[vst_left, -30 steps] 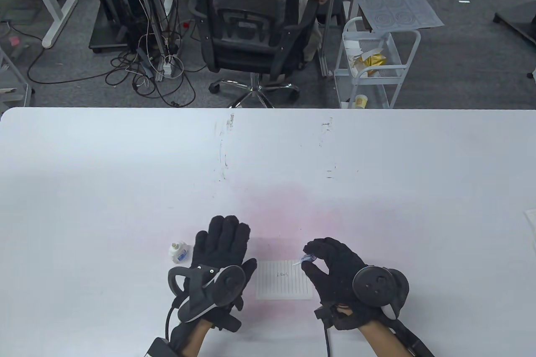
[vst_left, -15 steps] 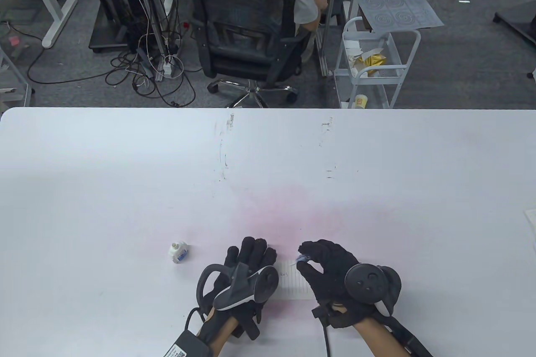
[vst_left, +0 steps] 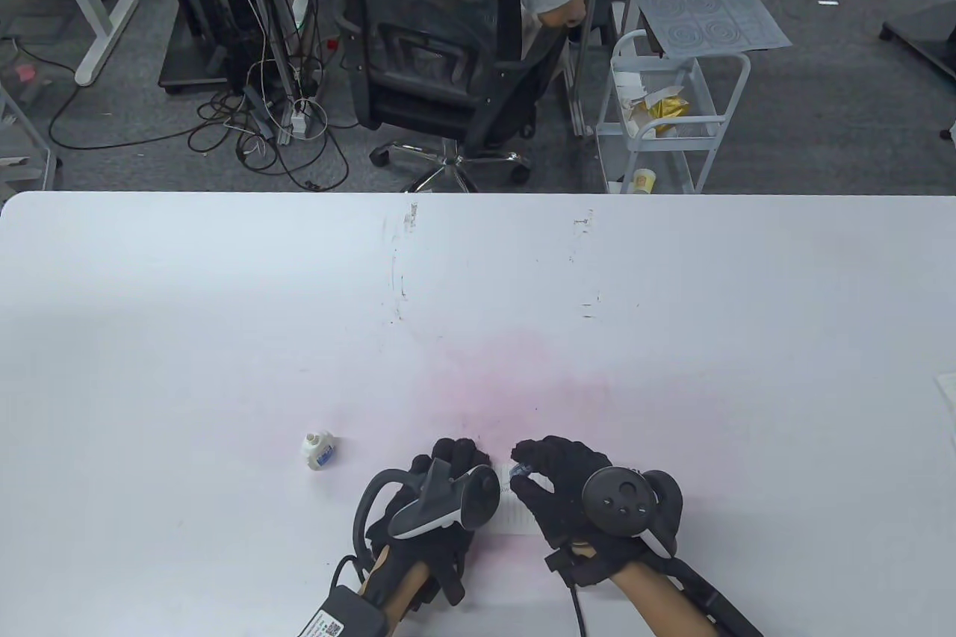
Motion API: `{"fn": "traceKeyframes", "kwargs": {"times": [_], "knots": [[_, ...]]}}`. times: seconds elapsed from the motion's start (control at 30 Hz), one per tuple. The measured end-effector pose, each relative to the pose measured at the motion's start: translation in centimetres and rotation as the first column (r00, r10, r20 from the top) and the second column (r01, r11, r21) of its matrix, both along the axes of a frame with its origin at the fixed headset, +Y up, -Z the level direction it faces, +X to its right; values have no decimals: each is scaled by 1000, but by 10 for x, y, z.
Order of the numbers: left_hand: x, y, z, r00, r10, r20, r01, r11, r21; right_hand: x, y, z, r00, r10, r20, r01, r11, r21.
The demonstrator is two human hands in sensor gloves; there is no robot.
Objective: Brush correction fluid to cover black text
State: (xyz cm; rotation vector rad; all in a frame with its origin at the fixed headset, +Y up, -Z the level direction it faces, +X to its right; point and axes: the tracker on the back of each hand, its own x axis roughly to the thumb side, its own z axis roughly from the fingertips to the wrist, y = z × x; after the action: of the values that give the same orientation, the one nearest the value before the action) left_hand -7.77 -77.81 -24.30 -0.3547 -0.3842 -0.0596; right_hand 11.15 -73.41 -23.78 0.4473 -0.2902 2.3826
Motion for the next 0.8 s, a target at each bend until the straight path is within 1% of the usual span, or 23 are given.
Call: {"fn": "traceKeyframes", "kwargs": {"times": [0.23,0.8], "knots": [[1,0,0,1000,-9,4,9,1000,3,-6,-6,-2,1000,26,-10,-26,1000,-14],[2,1,1,1000,-10,5,10,1000,3,-9,-7,-3,998,67,-7,-67,997,-38]]}}
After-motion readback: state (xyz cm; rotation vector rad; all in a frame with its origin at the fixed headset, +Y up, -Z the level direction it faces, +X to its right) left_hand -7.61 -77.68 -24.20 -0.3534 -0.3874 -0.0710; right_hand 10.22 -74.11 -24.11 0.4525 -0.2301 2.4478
